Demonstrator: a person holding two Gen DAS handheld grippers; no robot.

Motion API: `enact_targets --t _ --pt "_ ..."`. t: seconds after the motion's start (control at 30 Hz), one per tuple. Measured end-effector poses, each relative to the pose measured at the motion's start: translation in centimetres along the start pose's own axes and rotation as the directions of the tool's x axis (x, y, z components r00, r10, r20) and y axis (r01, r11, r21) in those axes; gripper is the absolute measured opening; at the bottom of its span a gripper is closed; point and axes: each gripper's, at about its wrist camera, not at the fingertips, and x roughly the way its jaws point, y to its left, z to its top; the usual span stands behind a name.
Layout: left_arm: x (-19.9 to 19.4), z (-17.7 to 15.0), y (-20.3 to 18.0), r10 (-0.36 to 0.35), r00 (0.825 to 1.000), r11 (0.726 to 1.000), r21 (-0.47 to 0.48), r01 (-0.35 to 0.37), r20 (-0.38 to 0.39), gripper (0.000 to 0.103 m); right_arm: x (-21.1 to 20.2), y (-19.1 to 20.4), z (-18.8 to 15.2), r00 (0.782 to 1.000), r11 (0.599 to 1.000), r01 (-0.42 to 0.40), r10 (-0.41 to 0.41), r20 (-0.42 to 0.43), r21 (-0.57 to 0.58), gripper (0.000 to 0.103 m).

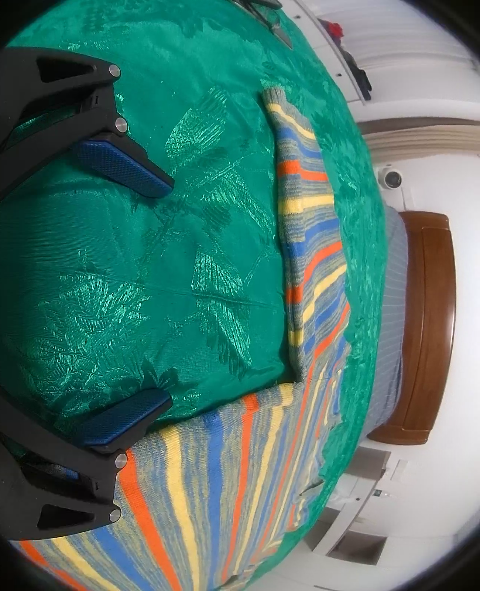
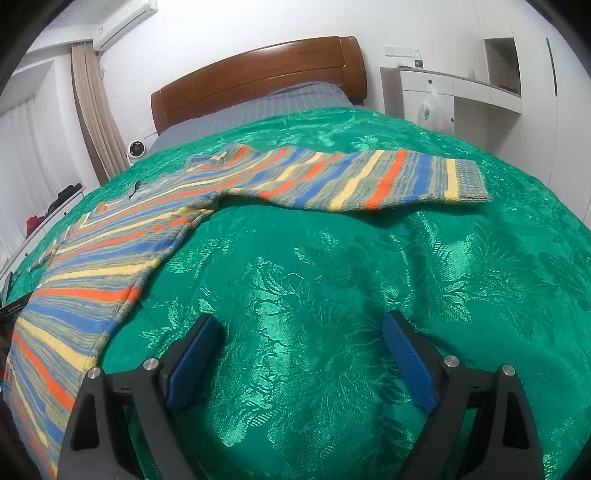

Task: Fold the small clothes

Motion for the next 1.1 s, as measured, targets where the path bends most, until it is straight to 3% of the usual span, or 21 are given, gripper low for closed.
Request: enact_targets --t 1.1 --pt "0.1 0.0 0.04 0.006 1.0 1.0 0.001 -0.006 -0.003 0.103 0.23 0.28 0.16 1.0 1.0 0.015 -0.015 -0.007 -0.009 0.09"
